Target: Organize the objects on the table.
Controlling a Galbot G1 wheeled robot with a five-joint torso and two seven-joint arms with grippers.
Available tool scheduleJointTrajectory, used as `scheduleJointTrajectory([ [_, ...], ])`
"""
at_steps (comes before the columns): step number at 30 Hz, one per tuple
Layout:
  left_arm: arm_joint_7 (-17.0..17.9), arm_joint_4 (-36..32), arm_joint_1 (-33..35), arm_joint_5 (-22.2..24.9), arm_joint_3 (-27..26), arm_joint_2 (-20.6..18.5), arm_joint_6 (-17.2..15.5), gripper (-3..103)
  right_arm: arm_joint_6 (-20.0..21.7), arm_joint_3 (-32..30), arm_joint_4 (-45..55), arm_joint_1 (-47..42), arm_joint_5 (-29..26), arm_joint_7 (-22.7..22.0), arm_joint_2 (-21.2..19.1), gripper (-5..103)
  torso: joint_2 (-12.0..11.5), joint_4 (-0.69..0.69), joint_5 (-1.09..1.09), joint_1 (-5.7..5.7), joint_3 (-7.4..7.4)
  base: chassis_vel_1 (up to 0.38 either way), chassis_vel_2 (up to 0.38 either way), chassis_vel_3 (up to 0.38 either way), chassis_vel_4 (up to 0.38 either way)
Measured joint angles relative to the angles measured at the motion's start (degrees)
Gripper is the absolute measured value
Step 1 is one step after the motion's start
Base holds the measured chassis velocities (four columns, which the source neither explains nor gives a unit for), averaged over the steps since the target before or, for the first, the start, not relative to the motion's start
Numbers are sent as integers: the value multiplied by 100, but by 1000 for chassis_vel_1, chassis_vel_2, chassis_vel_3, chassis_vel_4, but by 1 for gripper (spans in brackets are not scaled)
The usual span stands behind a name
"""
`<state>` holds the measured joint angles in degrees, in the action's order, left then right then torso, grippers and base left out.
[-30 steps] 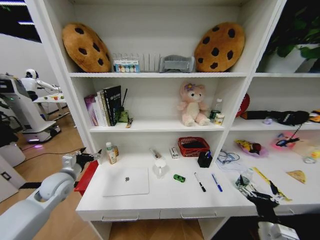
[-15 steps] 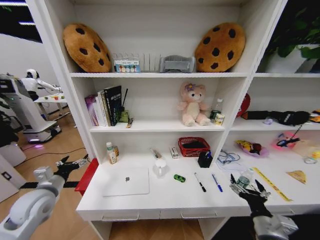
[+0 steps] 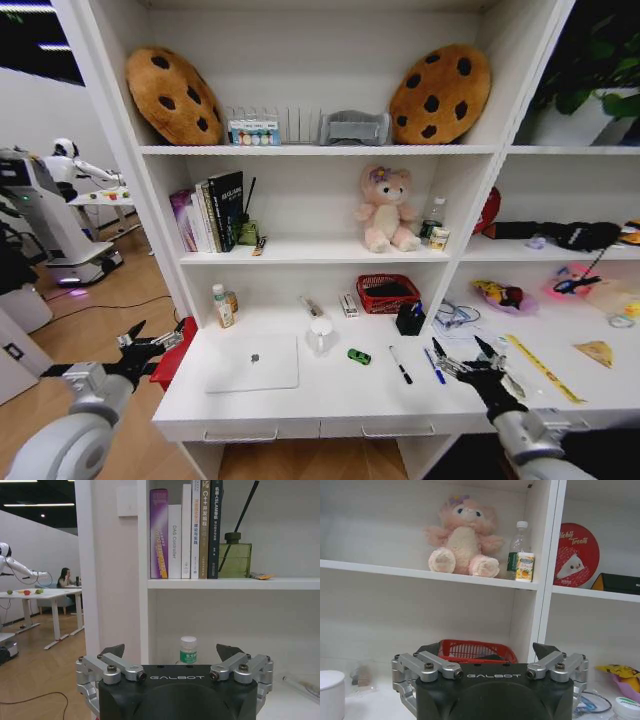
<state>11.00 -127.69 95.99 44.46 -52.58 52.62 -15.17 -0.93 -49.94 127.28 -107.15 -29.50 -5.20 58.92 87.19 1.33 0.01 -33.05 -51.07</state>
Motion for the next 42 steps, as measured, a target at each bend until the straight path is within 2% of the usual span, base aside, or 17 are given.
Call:
scheduleJointTrajectory([
  [5, 0, 2, -8, 0, 7, -8, 0, 100, -174, 146, -467, 151, 4, 403, -339, 100, 0, 0, 0, 0, 0, 0, 0, 0, 0],
  [7, 1, 7, -13, 2, 12, -13, 0, 100, -292, 252, -954, 422, -60, 909, -670, 100, 0, -2, 1, 0, 0, 0, 0, 0, 0],
  [8, 1, 7, -13, 2, 12, -13, 0, 100, -292, 252, -954, 422, -60, 909, -670, 100, 0, -2, 1, 0, 0, 0, 0, 0, 0],
  [10, -6, 11, -17, 4, 19, -17, 1, 100, -140, 425, -1597, 888, -674, 1865, -1222, 100, 0, 1, 2, 0, -1, 0, 0, 0, 0],
  [11, -6, 11, -17, 4, 19, -17, 1, 100, -140, 425, -1597, 888, -674, 1865, -1222, 100, 0, 1, 2, 0, -1, 0, 0, 0, 0],
  [13, -4, 13, -20, 5, 21, -20, 1, 100, -144, 861, -2229, 1491, -1063, 2632, -1723, 100, -1, -4, 2, 0, -1, 0, 0, 0, 0],
  [14, -4, 13, -20, 5, 21, -20, 1, 100, -144, 861, -2229, 1491, -1063, 2632, -1723, 100, -1, -4, 2, 0, -1, 0, 0, 0, 0],
  [18, 3, 15, -23, 6, 23, -23, 1, 100, -273, 1345, -2927, 2045, -1163, 3796, -2071, 100, 0, 1, -1, -1, -1, 0, 0, 0, 0],
  [19, -1, 15, -24, 8, 25, -24, 2, 100, -299, 1642, -3158, 2301, -1150, 4097, -2164, 100, -1, 0, 0, -1, -1, 0, 0, 0, 0],
  [20, -1, 15, -24, 8, 25, -24, 2, 100, -299, 1642, -3158, 2301, -1150, 4097, -2164, 100, -1, 0, 0, -1, -1, 0, 0, 0, 0],
  [23, -1, 17, -25, 10, 28, -25, 2, 100, -552, 2464, -3768, 2969, -829, 4357, -2138, 100, -1, -1, 0, -1, -1, 0, 0, 0, 0],
  [27, 0, 18, -27, 11, 29, -27, 1, 100, -795, 3067, -4307, 3614, -577, 4485, -1939, 100, -1, -1, 1, -1, -1, 0, 0, 0, 0],
  [35, 2, 20, -29, 11, 32, -29, 0, 100, -917, 3766, -4673, 4398, -436, 4653, -1868, 100, -1, -1, -2, -1, -1, 0, 0, 0, 0],
  [38, 3, 22, -30, 11, 33, -30, -2, 100, -921, 4176, -4887, 4782, -412, 4651, -1726, 100, -1, -1, 0, 0, -1, 0, 0, 0, 0],
  [42, 4, 23, -30, 12, 33, -30, -3, 100, -949, 4362, -5058, 4985, -357, 4644, -1620, 100, -1, -1, 0, 0, -1, 0, 0, 0, 0],
])
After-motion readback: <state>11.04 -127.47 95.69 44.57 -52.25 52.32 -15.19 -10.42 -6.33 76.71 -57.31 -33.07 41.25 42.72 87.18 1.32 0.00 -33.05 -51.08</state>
